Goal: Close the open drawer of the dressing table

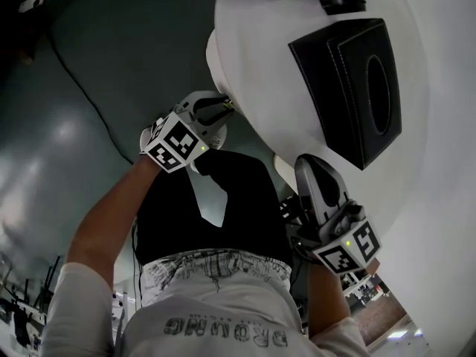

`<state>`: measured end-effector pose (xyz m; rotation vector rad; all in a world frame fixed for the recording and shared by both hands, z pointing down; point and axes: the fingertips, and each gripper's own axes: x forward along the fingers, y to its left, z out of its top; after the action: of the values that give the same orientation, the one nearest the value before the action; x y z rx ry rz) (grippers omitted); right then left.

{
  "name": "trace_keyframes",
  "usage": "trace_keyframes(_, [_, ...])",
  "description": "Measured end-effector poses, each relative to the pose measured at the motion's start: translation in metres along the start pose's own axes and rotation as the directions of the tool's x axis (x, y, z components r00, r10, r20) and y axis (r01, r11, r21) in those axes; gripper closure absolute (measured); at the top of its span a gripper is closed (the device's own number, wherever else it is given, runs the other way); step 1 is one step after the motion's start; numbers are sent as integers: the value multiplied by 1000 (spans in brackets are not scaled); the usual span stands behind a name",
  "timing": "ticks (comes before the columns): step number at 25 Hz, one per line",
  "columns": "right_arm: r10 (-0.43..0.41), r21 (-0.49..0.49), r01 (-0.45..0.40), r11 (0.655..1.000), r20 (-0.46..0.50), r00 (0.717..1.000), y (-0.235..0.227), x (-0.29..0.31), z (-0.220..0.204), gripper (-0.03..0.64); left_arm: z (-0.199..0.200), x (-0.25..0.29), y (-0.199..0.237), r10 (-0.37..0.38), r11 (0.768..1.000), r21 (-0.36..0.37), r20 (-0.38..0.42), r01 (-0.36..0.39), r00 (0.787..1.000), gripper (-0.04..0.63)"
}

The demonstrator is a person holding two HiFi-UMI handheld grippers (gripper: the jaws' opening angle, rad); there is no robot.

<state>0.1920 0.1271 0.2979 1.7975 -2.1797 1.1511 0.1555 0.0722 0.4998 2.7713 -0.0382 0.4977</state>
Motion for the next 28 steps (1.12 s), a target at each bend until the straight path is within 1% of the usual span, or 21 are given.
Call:
trace_keyframes(10, [-38,25,37,999,38,999,-8,-8,-2,609,18,31,8,-37,999,37,26,36,999,480])
trace_keyframes(21, [-41,11,40,999,58,997,-14,-8,1,609,26,48,11,-54,997,61,50,51,997,480])
trace_keyframes(28, [-34,25,32,999,74,997,-17,-9,6,609,27,50,12,-53,996,67,26,51,998,479])
